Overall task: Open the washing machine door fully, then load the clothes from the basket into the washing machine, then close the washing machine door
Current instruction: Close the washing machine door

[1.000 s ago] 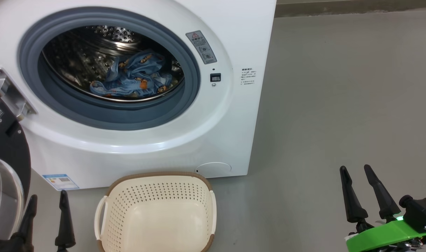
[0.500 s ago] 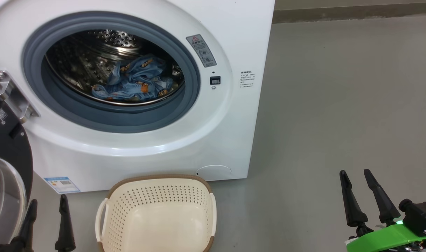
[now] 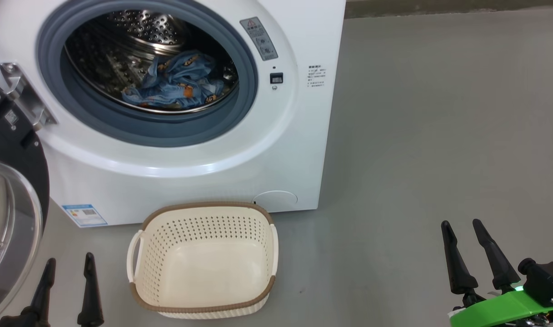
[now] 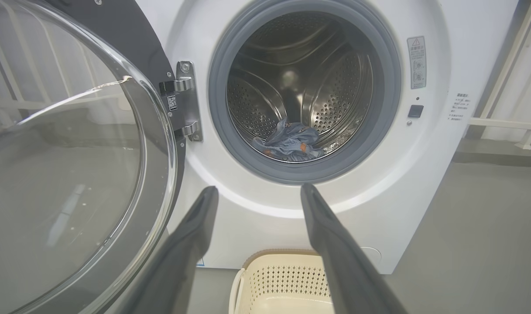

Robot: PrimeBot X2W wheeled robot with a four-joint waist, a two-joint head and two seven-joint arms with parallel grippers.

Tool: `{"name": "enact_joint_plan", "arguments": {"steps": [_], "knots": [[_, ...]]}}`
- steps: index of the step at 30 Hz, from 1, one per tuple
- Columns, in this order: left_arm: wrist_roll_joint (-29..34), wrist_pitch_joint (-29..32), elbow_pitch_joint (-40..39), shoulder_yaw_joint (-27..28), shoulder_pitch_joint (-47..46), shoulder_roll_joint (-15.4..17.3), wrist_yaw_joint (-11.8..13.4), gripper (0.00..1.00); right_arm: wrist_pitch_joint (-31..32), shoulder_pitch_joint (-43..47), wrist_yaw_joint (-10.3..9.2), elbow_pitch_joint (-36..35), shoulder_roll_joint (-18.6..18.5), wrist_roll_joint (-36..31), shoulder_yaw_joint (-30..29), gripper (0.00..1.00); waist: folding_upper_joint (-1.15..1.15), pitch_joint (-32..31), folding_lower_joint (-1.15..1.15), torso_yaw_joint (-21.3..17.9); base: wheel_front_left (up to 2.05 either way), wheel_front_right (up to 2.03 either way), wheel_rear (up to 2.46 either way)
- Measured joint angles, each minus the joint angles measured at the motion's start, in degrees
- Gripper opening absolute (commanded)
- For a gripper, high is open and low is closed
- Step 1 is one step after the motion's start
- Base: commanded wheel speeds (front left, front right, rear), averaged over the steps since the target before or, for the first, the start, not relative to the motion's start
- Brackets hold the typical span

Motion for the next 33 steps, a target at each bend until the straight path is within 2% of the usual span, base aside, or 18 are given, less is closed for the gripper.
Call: {"name": "enact_joint_plan", "arguments": {"steps": [10,17,27,33], "knots": [[0.0,0.0,-0.1,-0.4,0.0,0.1,0.0,1.00,0.0,0.0,0.00,-0.1,0.0,0.0,-0.2,1.00,0.00,0.1,0.00,0.5,-0.20,0.20,0.00],[0.0,0.0,-0.2,0.0,0.0,-0.1,0.0,1.00,0.0,0.0,0.00,-0.4,0.0,0.0,0.7,1.00,0.00,0.2,0.00,2.7,0.00,0.00,0.00],[-1.1,0.0,-0.5,2.0,0.1,-1.2,0.0,1.00,0.0,-0.6,0.00,-0.4,-0.7,0.0,5.0,1.00,0.00,0.6,0.00,8.5,0.00,0.00,0.00],[-1.5,0.0,-0.8,2.8,1.0,-1.5,0.0,1.00,0.0,-2.1,0.00,-0.2,-2.0,0.0,7.3,1.00,0.00,0.9,0.00,13.8,0.00,0.00,0.00]]}}
